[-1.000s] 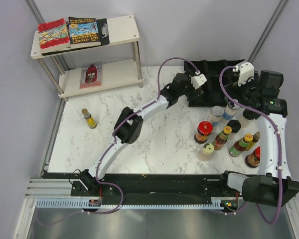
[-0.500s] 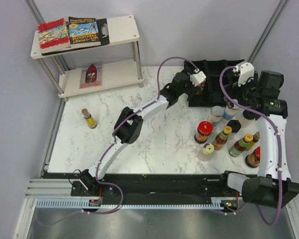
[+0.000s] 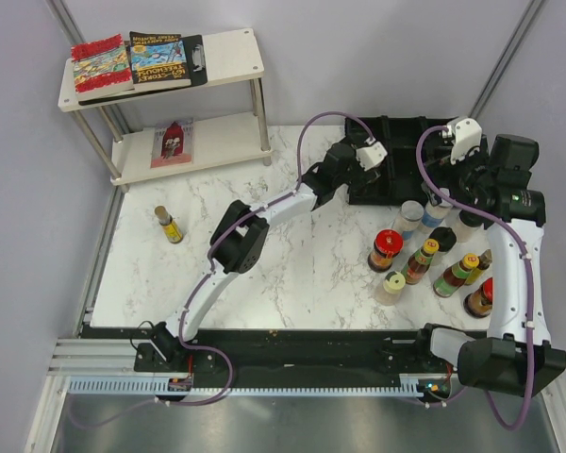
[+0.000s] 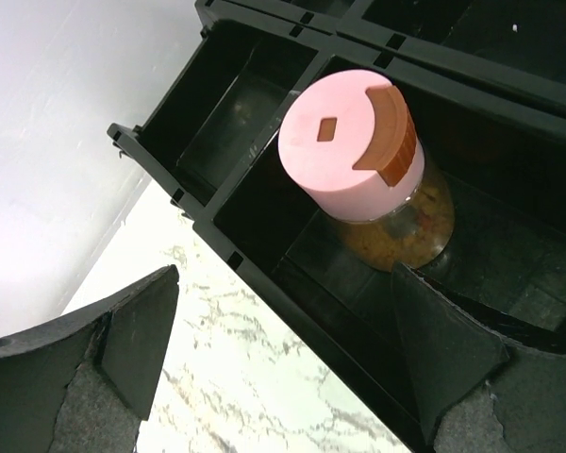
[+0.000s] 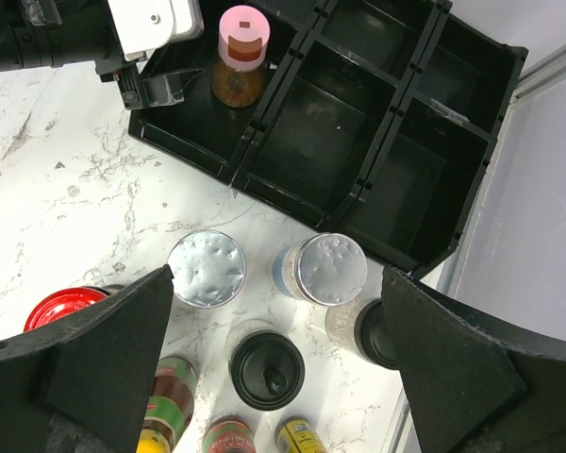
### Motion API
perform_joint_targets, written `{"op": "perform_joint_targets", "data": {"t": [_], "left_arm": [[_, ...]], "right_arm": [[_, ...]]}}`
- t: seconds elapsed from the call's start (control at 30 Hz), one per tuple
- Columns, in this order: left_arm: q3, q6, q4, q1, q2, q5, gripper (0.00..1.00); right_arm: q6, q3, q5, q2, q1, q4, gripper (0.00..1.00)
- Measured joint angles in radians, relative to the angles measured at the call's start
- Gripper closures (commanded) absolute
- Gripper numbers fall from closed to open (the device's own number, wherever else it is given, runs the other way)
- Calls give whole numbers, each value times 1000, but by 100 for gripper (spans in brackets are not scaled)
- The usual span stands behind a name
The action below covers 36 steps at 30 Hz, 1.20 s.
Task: Organize the condiment bottles
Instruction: Move the storage box to the center of the board.
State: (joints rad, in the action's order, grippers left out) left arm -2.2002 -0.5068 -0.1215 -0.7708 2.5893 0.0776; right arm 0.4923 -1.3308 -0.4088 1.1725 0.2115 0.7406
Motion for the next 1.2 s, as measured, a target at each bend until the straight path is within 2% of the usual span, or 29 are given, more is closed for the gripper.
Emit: {"op": "perform_joint_targets", "data": {"t": [0.8, 0.93, 1.2], "left_arm": [[387, 13, -3, 13, -205, 113, 1], [433, 18, 3, 21, -238, 125, 1], [463, 32, 20, 24, -263, 131, 1]], "right_arm": [[-32, 14, -18, 0, 0, -17, 2], [-82, -32, 26, 111, 1, -56, 2], [-206, -348, 101, 522, 4, -108, 3]]}}
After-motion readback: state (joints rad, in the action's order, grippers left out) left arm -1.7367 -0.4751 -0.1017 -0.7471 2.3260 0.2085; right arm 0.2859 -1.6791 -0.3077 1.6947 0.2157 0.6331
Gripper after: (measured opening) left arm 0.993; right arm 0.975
